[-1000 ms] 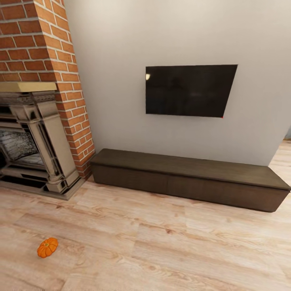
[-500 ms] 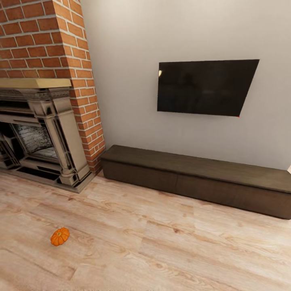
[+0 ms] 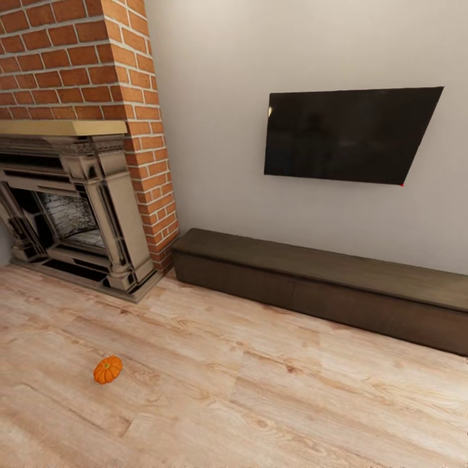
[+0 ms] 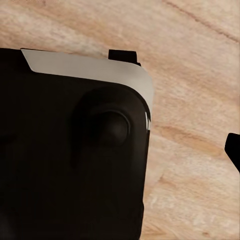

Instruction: Place each of the two pumpkins and all three candles from the living room inside a cabinet in the living room (use any cabinet), then make sure every cabinet is closed, and position the cauldron so it is next to a table in the living room.

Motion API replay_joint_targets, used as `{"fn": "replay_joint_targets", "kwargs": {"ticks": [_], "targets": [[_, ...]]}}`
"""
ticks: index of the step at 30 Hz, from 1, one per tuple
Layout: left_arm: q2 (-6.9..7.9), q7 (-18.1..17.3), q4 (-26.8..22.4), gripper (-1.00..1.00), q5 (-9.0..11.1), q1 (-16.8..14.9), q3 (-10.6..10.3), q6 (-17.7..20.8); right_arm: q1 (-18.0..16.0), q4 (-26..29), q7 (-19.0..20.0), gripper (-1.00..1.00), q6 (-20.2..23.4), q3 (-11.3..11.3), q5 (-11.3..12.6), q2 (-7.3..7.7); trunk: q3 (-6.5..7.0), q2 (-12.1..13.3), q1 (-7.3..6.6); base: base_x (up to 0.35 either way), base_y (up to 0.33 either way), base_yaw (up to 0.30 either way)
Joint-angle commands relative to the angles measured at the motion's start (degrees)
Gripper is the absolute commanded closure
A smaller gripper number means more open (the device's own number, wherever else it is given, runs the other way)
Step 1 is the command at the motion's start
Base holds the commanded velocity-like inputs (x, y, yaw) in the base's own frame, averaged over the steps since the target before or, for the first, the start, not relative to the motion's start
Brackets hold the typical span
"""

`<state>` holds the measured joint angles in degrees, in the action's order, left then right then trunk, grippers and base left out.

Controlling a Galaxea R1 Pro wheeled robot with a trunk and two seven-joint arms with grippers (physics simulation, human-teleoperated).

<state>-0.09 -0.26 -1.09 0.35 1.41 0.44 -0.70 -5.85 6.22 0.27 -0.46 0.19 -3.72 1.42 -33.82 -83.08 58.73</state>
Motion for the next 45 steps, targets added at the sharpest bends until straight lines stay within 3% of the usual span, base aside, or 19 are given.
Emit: {"fn": "replay_joint_targets", "kwargs": {"ticks": [1,7,17,31,45], "targets": [[0.00,0.00,0.01,-1.00,0.00,0.00,0.00,0.00,-0.01,0.01,0.00,-1.00,-0.06,-0.01,-0.01,0.01,-0.01,0.00,0.00,0.000,0.000,-0.121],[0.00,0.00,-0.02,-1.00,0.00,0.00,0.00,0.00,-0.01,-0.33,-0.27,-1.00,-0.18,0.15,-0.23,0.81,0.01,0.00,0.00,0.000,0.000,-0.038],[-0.02,0.00,-0.05,-1.00,0.00,0.00,0.00,0.00,-0.01,0.01,-0.36,-1.00,-0.33,0.16,-0.23,0.88,0.01,0.00,0.00,0.029,0.018,0.000],[-0.04,-0.01,-0.03,-1.00,0.00,0.00,0.00,0.00,-0.03,0.02,-0.36,-1.00,-0.33,0.11,-0.23,0.87,0.01,0.00,0.00,0.245,0.178,-0.005],[-0.05,0.00,-0.03,-1.00,0.00,0.00,0.00,0.00,0.00,0.02,-0.36,-1.00,-1.16,0.13,-0.23,0.87,0.01,0.00,0.00,0.254,0.185,-0.222]]}}
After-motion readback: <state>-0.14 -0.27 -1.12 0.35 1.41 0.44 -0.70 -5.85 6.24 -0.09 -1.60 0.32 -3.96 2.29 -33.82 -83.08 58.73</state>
